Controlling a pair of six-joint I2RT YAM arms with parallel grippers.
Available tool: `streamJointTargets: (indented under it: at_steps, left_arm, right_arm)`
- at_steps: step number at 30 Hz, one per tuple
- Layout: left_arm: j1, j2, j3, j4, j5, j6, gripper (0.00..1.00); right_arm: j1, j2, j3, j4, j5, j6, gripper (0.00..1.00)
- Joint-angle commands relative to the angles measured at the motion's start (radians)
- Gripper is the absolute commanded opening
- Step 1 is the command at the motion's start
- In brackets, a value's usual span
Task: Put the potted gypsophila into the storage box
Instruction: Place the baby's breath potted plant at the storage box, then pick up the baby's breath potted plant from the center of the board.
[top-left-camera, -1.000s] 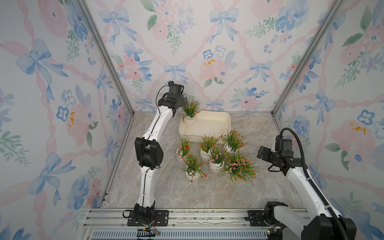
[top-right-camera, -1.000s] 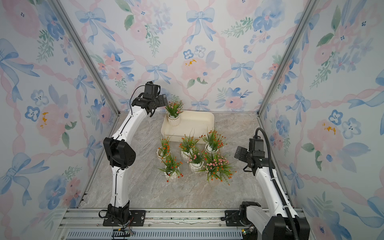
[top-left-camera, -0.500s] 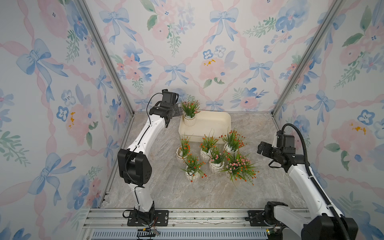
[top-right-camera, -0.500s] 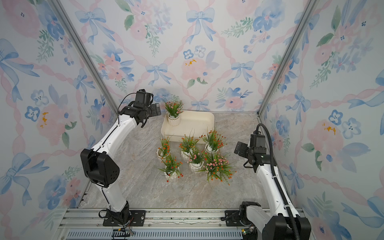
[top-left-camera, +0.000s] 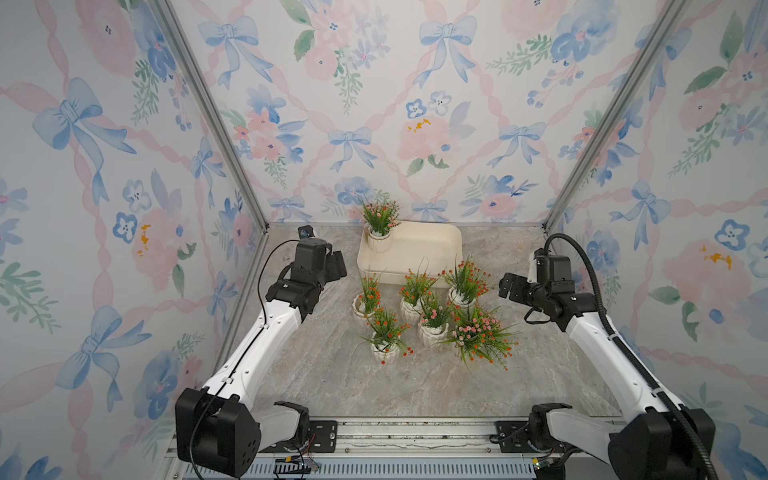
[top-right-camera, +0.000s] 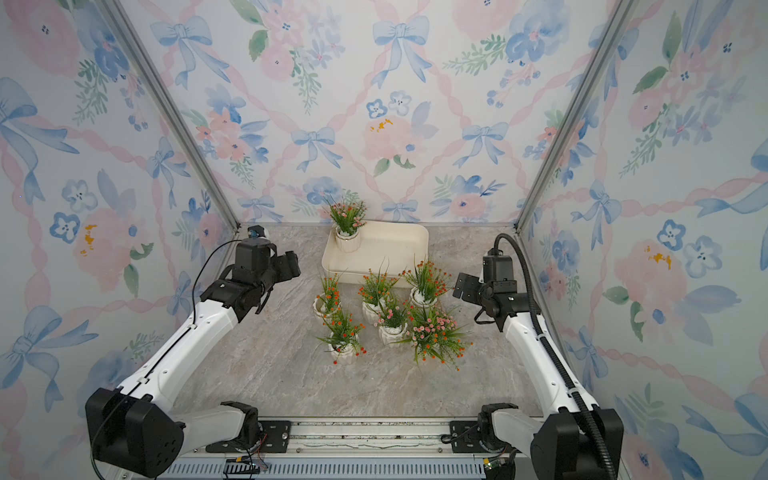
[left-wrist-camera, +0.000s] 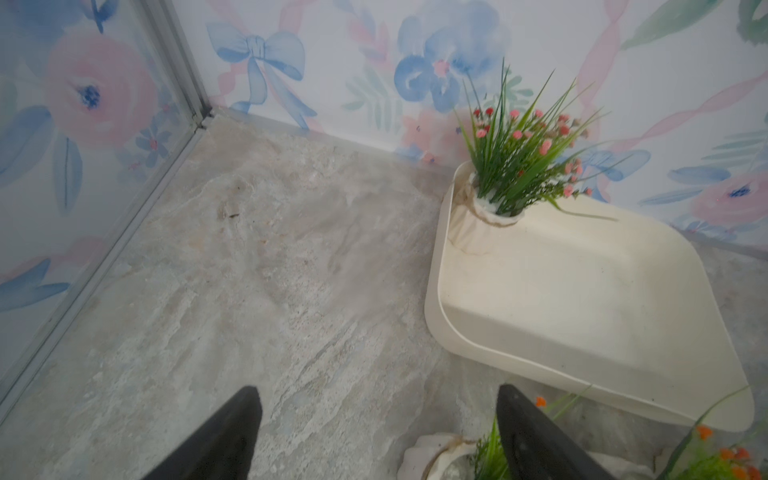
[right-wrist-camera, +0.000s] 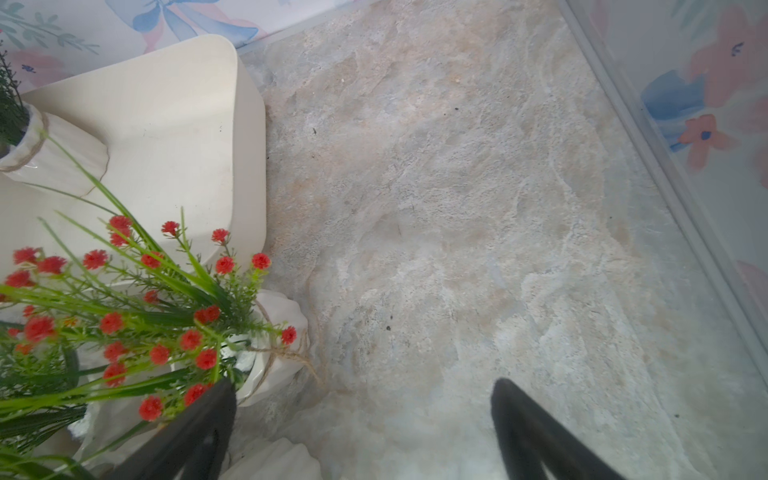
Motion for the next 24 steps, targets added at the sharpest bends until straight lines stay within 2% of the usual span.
streamJointTargets:
  at_steps: [1,6,12,19,24]
  left_arm:
    - [-0.004,-0.06,-0.105,0.003,0.058,-0.072,0.87]
    - [-0.012,-0.081,-0.209,-0.001,0.13,-0.163,0.82]
    - [-0.025,-0.011,-0.217,-0.001,0.191,-0.23,0.76]
    - [-0.038,0.11,-0.187,-0.001,0.231,-0.223,0.72]
    - [-0.044,0.149,-0.164,-0.001,0.235,-0.222,0.66]
  right_arm:
    - [0.029,0.039,0.033,0.016,-0.013,0.032,0.97]
    - [0.032,0.07,0.039,0.031,-0.04,0.043,0.98]
    - [0.031,0.064,0.032,0.022,-0.032,0.038,0.98]
    - [-0.005,0.035,0.001,0.012,-0.033,0.032,0.98]
    - [-0.026,0.007,-0.028,0.001,-0.038,0.022,0.98]
